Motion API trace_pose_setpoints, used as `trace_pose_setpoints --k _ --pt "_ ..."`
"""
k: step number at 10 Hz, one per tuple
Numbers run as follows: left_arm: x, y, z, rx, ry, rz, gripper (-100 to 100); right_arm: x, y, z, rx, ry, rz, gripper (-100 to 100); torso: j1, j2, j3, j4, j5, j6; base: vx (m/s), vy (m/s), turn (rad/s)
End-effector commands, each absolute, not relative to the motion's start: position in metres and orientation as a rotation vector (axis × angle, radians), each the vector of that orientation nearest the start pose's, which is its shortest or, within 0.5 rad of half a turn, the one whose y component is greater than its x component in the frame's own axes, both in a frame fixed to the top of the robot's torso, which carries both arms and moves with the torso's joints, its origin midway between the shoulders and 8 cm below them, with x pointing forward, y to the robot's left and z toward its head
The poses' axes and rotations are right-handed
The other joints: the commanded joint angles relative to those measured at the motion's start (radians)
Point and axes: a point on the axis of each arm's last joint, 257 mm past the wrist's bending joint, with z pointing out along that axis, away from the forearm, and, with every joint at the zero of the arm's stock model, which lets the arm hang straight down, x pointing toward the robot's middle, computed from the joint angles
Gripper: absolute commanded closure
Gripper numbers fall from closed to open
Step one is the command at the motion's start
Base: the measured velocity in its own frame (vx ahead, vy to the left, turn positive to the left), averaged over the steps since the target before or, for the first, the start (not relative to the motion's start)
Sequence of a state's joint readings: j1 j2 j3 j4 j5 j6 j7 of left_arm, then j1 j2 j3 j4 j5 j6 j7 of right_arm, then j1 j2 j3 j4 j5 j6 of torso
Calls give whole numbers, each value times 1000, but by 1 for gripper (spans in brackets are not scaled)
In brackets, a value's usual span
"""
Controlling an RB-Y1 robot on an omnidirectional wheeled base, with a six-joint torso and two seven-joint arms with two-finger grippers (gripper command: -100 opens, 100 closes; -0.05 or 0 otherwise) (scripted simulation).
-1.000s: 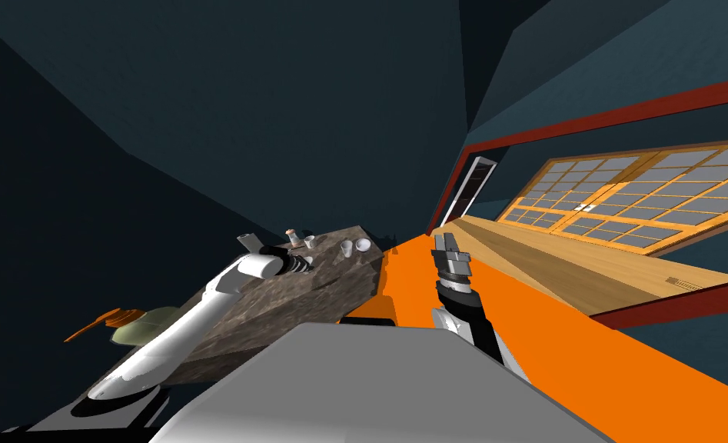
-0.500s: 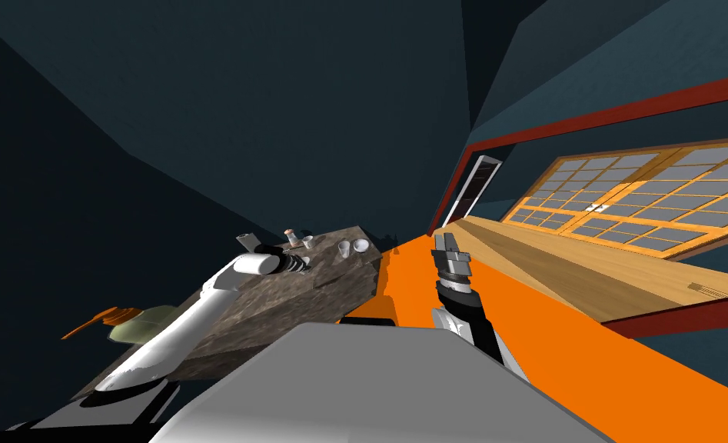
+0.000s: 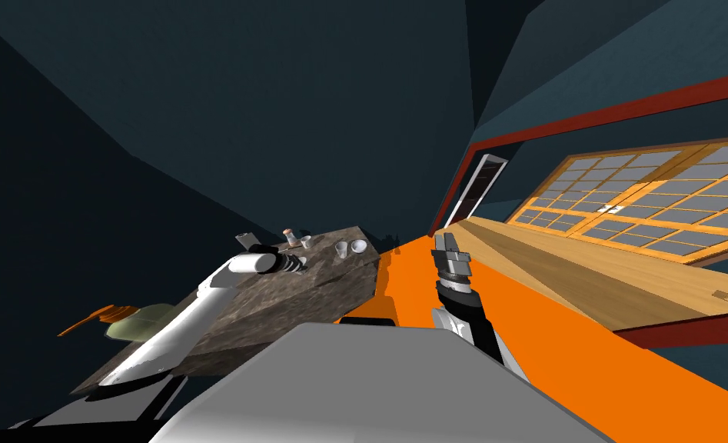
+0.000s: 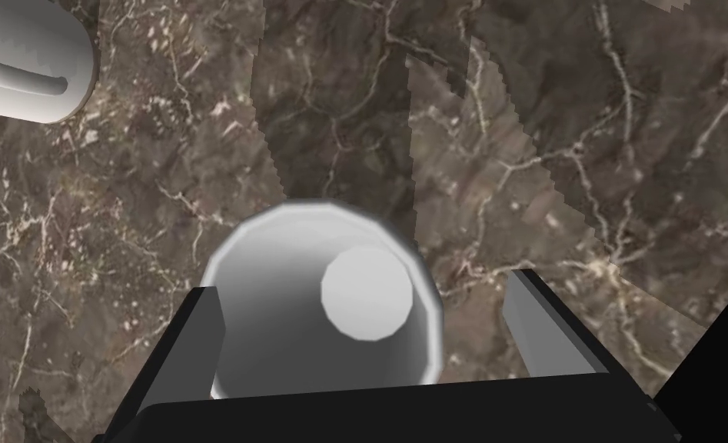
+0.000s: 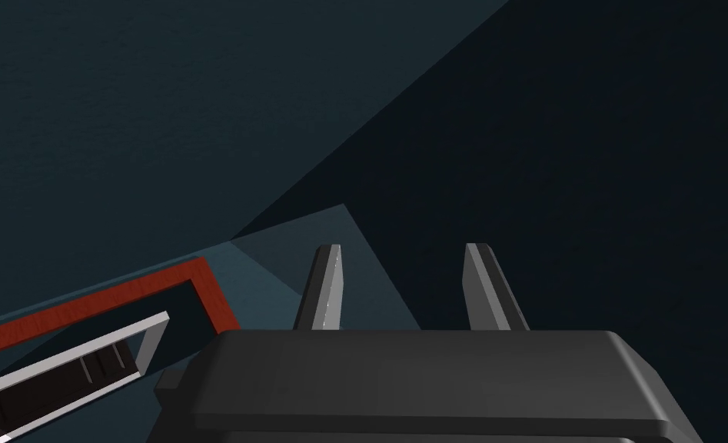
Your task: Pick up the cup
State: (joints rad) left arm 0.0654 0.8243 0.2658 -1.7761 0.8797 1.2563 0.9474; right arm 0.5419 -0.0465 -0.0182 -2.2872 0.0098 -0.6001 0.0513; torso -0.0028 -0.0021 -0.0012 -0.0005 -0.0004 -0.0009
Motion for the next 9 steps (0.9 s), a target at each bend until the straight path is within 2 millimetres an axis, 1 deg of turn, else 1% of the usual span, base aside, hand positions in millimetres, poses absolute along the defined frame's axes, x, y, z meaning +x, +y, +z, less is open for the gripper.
trace_pose_setpoints --k 1,3,4,5,6,7,9 --pt "410 474 -267 -2755 799 -849 -100 322 -279 33 538 620 1236 0 0 0 0 0 0 0 20 -62 68" --pt "408 477 -270 -2738 842 -831 -100 322 -279 33 539 620 1236 0 -1 -1 -1 0 0 0 18 -50 24" --pt "411 485 -268 -2754 817 -859 -100 322 -279 33 538 620 1236 0 0 0 0 0 0 0 6 -70 67" --pt "409 488 -272 -2752 832 -843 -100 322 -279 33 539 620 1236 0 -1 0 0 0 0 0 7 -77 52" --pt "409 488 -272 -2738 860 -839 -100 322 -279 33 539 620 1236 0 -2 0 0 0 0 0 9 -37 -4" --pt "411 496 -271 -2760 829 -870 -100 322 -279 33 538 620 1236 0 0 0 0 0 0 0 26 -61 54" --pt "409 499 -275 -2740 878 -852 -100 322 -279 33 539 620 1236 0 -2 -1 -1 0 0 0 20 -57 31"
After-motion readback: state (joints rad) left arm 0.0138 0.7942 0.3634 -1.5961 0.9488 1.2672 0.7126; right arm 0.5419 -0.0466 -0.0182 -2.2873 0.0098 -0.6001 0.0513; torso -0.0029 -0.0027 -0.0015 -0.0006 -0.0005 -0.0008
